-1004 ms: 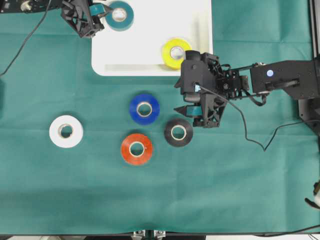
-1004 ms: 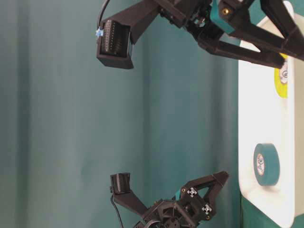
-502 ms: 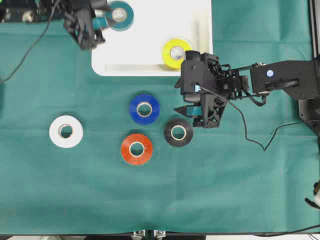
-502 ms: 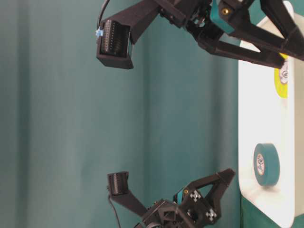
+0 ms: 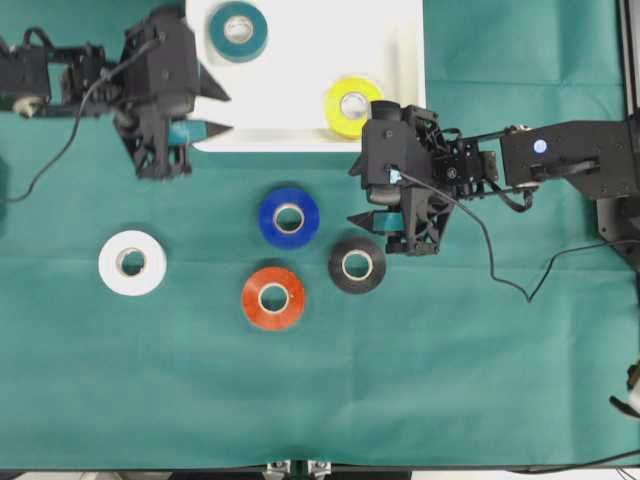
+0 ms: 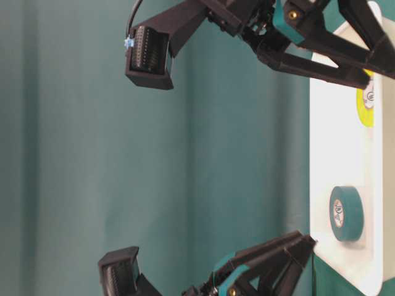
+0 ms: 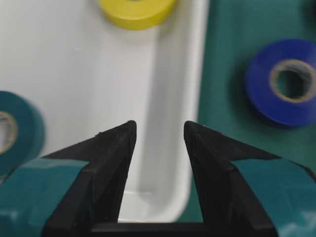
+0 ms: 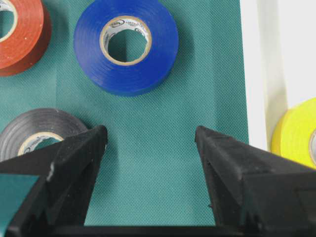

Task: Put the tape alternately from left to right into the white case.
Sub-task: 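Open the left gripper and withdraw it back over the white tape, then move the right gripper over the blue tape roll and grasp it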

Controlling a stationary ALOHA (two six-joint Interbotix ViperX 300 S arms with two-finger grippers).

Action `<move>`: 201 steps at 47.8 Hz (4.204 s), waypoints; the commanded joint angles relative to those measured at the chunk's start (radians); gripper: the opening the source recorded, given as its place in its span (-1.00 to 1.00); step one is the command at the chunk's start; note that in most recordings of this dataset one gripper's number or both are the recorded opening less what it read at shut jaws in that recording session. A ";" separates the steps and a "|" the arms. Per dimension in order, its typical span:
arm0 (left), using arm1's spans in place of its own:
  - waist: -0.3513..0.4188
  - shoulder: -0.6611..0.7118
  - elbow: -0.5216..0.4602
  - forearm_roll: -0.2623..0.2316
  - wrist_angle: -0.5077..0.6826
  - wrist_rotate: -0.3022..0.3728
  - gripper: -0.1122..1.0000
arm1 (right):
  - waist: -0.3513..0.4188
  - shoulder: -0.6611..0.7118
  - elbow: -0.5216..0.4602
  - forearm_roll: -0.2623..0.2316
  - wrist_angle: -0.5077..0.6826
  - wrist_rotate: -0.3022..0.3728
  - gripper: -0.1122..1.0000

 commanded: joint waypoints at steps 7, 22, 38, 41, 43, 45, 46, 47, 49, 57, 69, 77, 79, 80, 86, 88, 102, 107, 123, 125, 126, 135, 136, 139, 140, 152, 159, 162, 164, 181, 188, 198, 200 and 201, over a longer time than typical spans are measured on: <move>-0.072 -0.029 0.003 -0.003 0.020 -0.054 0.99 | 0.003 -0.011 -0.015 -0.002 -0.009 0.000 0.56; -0.164 -0.029 0.015 -0.003 0.035 -0.147 0.99 | 0.003 -0.011 -0.017 -0.002 -0.009 0.000 0.55; -0.209 -0.028 0.031 -0.003 0.035 -0.172 1.00 | 0.003 -0.011 -0.017 -0.002 -0.009 0.000 0.56; -0.216 -0.028 0.029 -0.003 0.035 -0.172 1.00 | 0.003 -0.011 -0.017 -0.002 -0.009 0.000 0.55; -0.221 -0.028 0.031 -0.003 0.035 -0.172 1.00 | 0.003 -0.011 -0.017 -0.002 -0.009 0.000 0.56; -0.224 -0.028 0.029 -0.003 0.035 -0.172 1.00 | 0.003 -0.011 -0.017 -0.002 -0.008 0.000 0.55; -0.227 -0.028 0.029 -0.003 0.035 -0.172 1.00 | 0.003 -0.011 -0.017 -0.002 -0.009 0.000 0.55; -0.229 -0.028 0.031 -0.003 0.035 -0.172 1.00 | 0.003 -0.011 -0.017 -0.002 -0.009 0.000 0.55; -0.232 -0.028 0.029 -0.003 0.035 -0.172 1.00 | 0.003 -0.011 -0.017 -0.002 -0.009 0.000 0.55; -0.233 -0.023 0.031 -0.003 0.035 -0.172 1.00 | 0.003 -0.011 -0.015 -0.002 -0.009 0.000 0.55; -0.233 -0.020 0.031 -0.003 0.035 -0.172 1.00 | 0.003 -0.011 -0.014 -0.002 -0.009 0.002 0.55; -0.233 -0.020 0.031 -0.003 0.035 -0.172 1.00 | 0.003 -0.011 -0.014 -0.002 -0.009 0.002 0.55; -0.233 -0.020 0.031 -0.003 0.035 -0.172 1.00 | 0.003 -0.011 -0.014 -0.002 -0.009 0.002 0.55; -0.233 -0.020 0.031 -0.003 0.035 -0.172 1.00 | 0.003 -0.011 -0.014 -0.002 -0.009 0.002 0.55; -0.233 -0.020 0.031 -0.003 0.035 -0.170 1.00 | 0.003 -0.011 -0.015 -0.003 -0.009 0.002 0.55; -0.233 -0.020 0.031 -0.003 0.037 -0.170 1.00 | 0.003 -0.011 -0.015 -0.002 -0.009 0.002 0.56; -0.233 -0.020 0.034 -0.003 0.035 -0.172 0.89 | 0.003 -0.003 -0.018 -0.003 -0.043 0.003 0.56; -0.233 -0.020 0.034 -0.003 0.035 -0.172 0.89 | 0.003 0.012 -0.023 -0.002 -0.048 0.003 0.55; -0.233 -0.020 0.034 -0.003 0.035 -0.172 0.89 | 0.003 0.026 -0.041 -0.002 -0.049 0.002 0.56; -0.233 -0.020 0.034 -0.003 0.035 -0.172 0.89 | 0.003 0.029 -0.043 -0.002 -0.049 0.002 0.55; -0.233 -0.020 0.034 -0.003 0.035 -0.172 0.89 | 0.005 0.029 -0.044 -0.002 -0.049 0.002 0.56; -0.233 -0.020 0.034 -0.003 0.035 -0.172 0.89 | 0.025 0.058 -0.074 -0.003 -0.044 -0.006 0.55; -0.233 -0.020 0.034 -0.003 0.037 -0.172 0.89 | 0.029 0.061 -0.078 -0.003 -0.043 -0.008 0.56; -0.233 -0.020 0.034 -0.003 0.035 -0.172 0.89 | 0.038 0.072 -0.086 -0.023 -0.040 -0.015 0.56; -0.233 -0.020 0.034 -0.003 0.037 -0.172 0.89 | 0.043 0.077 -0.087 -0.034 -0.038 -0.018 0.56; -0.233 -0.020 0.031 -0.003 0.035 -0.173 0.89 | 0.100 0.097 -0.130 -0.190 -0.009 -0.026 0.56; -0.233 -0.020 0.031 -0.003 0.035 -0.173 0.89 | 0.103 0.103 -0.141 -0.219 0.012 -0.026 0.55; -0.233 -0.020 0.029 -0.003 0.035 -0.173 0.89 | 0.103 0.107 -0.149 -0.221 0.017 -0.026 0.56; -0.233 -0.020 0.029 -0.003 0.035 -0.172 0.89 | 0.103 0.114 -0.152 -0.222 0.018 -0.028 0.55; -0.233 -0.020 0.026 -0.003 0.035 -0.172 0.89 | 0.103 0.199 -0.239 -0.255 0.117 -0.031 0.55; -0.233 -0.020 0.026 -0.003 0.037 -0.173 0.89 | 0.103 0.218 -0.262 -0.284 0.141 -0.032 0.55; -0.233 -0.020 0.028 -0.003 0.035 -0.173 0.89 | 0.107 0.249 -0.288 -0.285 0.141 -0.032 0.55; -0.233 -0.020 0.026 -0.003 0.035 -0.173 0.89 | 0.109 0.259 -0.293 -0.285 0.141 -0.032 0.55; -0.233 -0.020 0.026 -0.003 0.035 -0.172 0.89 | 0.110 0.264 -0.296 -0.285 0.141 -0.032 0.55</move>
